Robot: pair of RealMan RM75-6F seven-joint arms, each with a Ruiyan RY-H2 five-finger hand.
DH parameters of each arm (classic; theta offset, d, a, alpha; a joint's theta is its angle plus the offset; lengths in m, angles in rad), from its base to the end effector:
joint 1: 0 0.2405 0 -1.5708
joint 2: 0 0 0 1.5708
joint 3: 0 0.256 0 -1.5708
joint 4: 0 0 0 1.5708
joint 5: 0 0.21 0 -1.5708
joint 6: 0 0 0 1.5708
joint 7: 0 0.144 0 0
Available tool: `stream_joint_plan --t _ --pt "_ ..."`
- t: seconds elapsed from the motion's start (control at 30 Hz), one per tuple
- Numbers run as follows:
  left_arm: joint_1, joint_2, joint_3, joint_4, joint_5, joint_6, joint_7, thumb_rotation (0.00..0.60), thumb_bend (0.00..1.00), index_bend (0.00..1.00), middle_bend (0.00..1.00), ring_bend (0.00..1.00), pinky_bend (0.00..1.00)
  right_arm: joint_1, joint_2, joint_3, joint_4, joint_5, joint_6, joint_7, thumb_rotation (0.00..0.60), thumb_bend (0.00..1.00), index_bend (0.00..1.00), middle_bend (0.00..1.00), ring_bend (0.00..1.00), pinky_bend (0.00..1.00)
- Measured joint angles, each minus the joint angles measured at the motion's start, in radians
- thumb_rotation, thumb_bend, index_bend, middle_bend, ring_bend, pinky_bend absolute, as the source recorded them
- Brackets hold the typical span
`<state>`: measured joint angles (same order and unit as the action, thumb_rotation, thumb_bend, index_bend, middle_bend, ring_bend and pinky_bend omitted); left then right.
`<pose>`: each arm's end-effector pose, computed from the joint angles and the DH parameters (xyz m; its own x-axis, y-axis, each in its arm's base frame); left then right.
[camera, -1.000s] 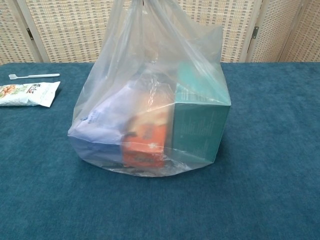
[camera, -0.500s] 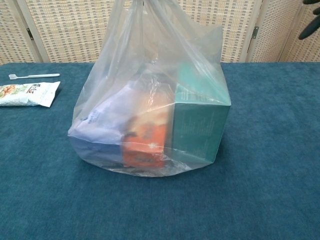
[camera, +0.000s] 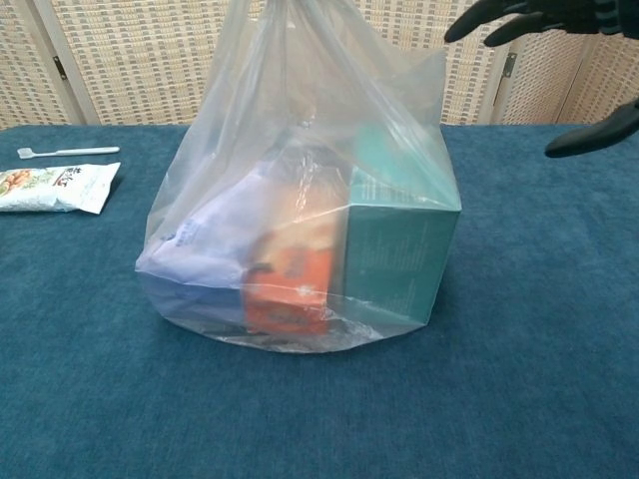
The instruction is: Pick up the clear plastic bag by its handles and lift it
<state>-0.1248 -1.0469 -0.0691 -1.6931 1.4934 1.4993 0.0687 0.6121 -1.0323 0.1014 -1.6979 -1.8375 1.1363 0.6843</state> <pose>-0.2907 0.1958 0.1792 0.4458 -0.0484 0.8938 0.8931 -0.0431 -0.4478 -0.1493 -0.2906 0.1221 0.0946 -0.4406 0.8927 -0.7927 -0.5759 -0.2002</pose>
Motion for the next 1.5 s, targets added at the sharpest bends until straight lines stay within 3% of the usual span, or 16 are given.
stream_joint_plan --t 0.7,1.07,1.5 --pt "0.004 0.003 -0.002 0.005 -0.010 -0.003 -0.004 0.600 0.25 0.17 0.15 0.16 0.07 0.232 -0.121 0.014 0.090 0.061 -0.149 0.140 0.600 0.01 0.11 0.15 0.02 0.10" --pt "0.009 0.007 -0.001 0.007 -0.011 0.001 -0.011 0.600 0.24 0.17 0.15 0.16 0.07 0.303 -0.182 0.002 0.122 0.073 -0.170 0.171 0.600 0.01 0.11 0.16 0.02 0.10" --pt "0.012 0.004 -0.001 0.015 -0.006 0.004 -0.020 0.600 0.25 0.17 0.15 0.16 0.07 0.302 -0.177 -0.069 0.112 0.043 -0.117 0.181 0.600 0.01 0.11 0.18 0.02 0.10"
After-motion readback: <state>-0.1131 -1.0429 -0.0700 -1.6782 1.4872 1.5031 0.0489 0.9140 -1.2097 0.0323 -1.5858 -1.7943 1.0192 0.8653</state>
